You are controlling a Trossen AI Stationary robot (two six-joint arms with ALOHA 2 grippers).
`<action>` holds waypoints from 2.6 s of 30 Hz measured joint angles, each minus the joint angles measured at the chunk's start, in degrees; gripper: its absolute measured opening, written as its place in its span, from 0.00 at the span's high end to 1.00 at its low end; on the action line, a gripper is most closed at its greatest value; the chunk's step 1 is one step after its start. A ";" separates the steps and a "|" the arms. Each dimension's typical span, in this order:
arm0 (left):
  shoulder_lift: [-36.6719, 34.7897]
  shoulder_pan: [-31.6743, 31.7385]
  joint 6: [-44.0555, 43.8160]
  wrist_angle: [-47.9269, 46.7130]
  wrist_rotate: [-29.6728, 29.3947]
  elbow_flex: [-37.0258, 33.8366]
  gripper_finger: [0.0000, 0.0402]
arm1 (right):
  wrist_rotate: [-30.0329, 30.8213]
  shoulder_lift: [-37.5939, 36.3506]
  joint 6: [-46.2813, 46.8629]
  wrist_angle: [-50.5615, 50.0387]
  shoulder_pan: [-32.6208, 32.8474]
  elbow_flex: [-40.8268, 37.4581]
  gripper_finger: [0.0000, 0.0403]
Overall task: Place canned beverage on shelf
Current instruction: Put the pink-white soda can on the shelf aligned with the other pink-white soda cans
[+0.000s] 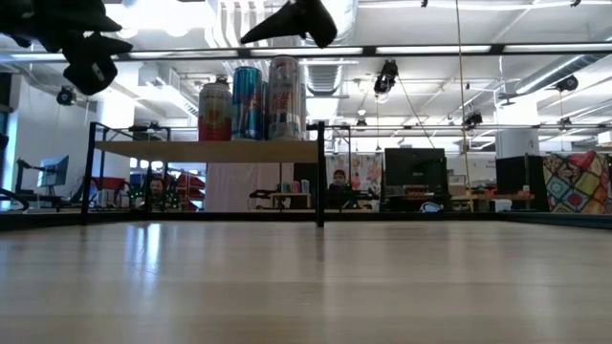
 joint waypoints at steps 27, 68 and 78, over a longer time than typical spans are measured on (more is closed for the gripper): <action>-0.03 -20.45 -13.29 2.08 -4.98 -5.41 0.81 | -24.03 12.35 -15.44 -24.36 -4.42 15.81 0.10; 52.60 -44.02 -24.61 8.46 -7.86 14.37 0.60 | -41.35 -14.29 -10.40 21.22 -8.29 -40.49 0.10; 59.05 -45.10 -11.04 -24.05 -21.57 35.71 0.62 | -38.59 -13.68 -10.49 21.68 -5.45 -38.24 0.10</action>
